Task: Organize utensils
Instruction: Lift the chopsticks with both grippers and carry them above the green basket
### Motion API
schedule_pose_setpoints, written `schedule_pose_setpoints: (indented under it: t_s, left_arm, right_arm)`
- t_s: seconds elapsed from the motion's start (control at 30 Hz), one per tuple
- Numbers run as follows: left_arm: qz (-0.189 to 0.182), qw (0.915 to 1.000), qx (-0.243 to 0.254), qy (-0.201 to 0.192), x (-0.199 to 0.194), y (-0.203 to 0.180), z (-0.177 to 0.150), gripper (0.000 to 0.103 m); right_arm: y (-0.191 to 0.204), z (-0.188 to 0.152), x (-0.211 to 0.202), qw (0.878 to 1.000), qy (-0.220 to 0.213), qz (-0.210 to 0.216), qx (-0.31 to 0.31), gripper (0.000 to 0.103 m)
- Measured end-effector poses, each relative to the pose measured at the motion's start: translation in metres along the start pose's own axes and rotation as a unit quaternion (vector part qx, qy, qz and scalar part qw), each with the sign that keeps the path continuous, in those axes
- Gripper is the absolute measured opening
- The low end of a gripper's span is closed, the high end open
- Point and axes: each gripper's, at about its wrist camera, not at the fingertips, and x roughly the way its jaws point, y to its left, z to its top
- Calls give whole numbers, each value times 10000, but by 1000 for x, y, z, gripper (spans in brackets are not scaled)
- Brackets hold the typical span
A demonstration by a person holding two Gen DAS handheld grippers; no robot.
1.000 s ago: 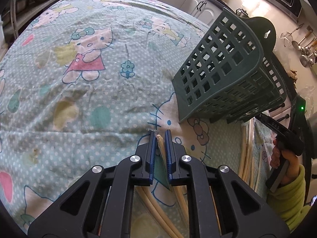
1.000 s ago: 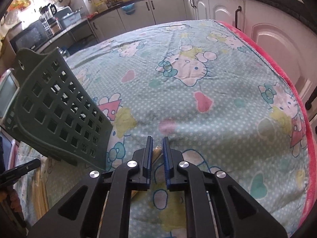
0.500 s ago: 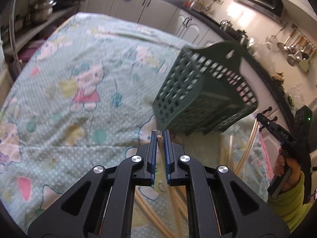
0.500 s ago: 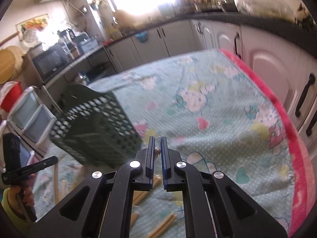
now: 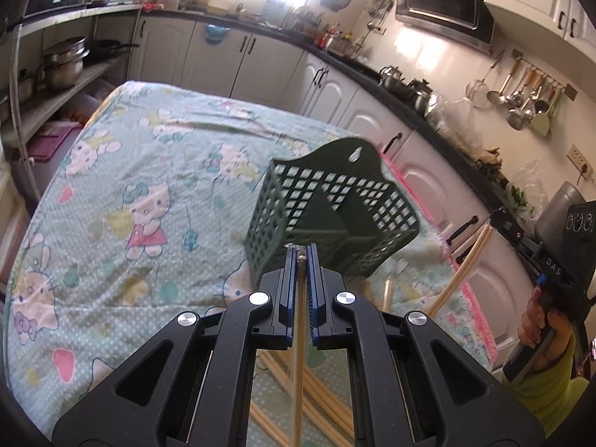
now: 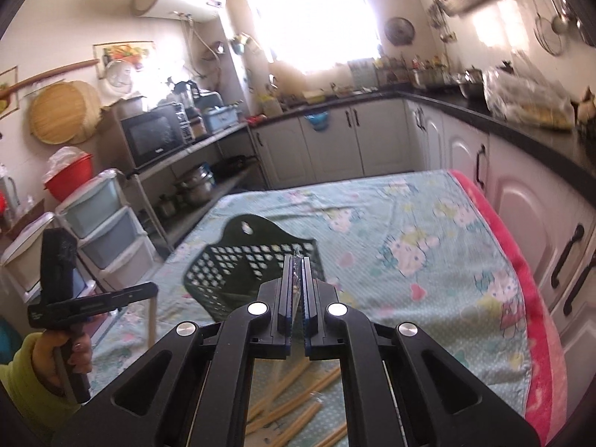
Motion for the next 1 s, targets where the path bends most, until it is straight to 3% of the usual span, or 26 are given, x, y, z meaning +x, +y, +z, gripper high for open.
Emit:
schedule_pose_setpoints:
  t_s: [0.43,1.0]
  left_arm:
    - [-179,9977,371,-544,-24,-36,34,3]
    - [-43,9870,703,-1442,-43,-66,97,3]
  right_arm:
    - [36,29,-32,9970,-508,237,-525,4]
    - [64,70,-27,9916,-925,586,-682,4]
